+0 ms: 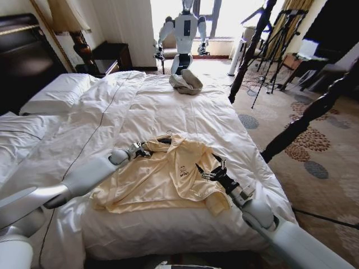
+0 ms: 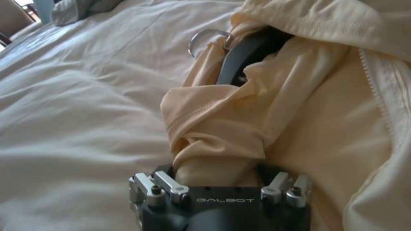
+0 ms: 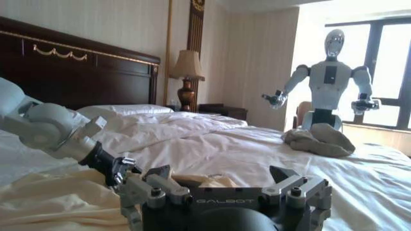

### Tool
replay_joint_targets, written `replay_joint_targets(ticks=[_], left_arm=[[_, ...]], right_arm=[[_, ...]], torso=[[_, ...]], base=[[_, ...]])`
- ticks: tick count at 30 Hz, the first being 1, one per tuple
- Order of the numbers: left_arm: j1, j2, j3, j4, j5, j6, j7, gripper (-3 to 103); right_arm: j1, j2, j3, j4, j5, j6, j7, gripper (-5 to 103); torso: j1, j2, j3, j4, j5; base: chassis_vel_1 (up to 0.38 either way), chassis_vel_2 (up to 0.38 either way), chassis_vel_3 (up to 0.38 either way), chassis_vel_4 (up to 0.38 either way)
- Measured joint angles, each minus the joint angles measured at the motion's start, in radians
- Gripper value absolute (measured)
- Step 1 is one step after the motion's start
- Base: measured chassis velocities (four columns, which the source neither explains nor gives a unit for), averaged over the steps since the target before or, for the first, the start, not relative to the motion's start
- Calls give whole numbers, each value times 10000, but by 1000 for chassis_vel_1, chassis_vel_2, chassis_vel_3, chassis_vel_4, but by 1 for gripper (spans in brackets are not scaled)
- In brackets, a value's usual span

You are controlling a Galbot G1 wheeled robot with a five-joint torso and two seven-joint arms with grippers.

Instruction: Pick up the clothes from the bed and hang them on the clothes hanger.

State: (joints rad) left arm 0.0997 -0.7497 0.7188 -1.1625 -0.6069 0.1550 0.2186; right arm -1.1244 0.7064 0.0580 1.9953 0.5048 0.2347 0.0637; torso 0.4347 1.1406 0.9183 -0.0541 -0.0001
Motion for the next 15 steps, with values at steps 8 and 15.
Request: replay_joint_targets(ticks=[8,15], left_arm=[[-299,-320,213,320,-55,228,205,70],[-424,-443,178,522,-185,227,-203,50]], right_arm=[[-117,89,114,-99,-68,93,0,100],[-113,162,112,-157,-87,107,35,100]], torso=[[-2,0,0,1,-6],[0,-2,3,-6,-7]], base=[[0,0,0,0],[0,0,0,0]])
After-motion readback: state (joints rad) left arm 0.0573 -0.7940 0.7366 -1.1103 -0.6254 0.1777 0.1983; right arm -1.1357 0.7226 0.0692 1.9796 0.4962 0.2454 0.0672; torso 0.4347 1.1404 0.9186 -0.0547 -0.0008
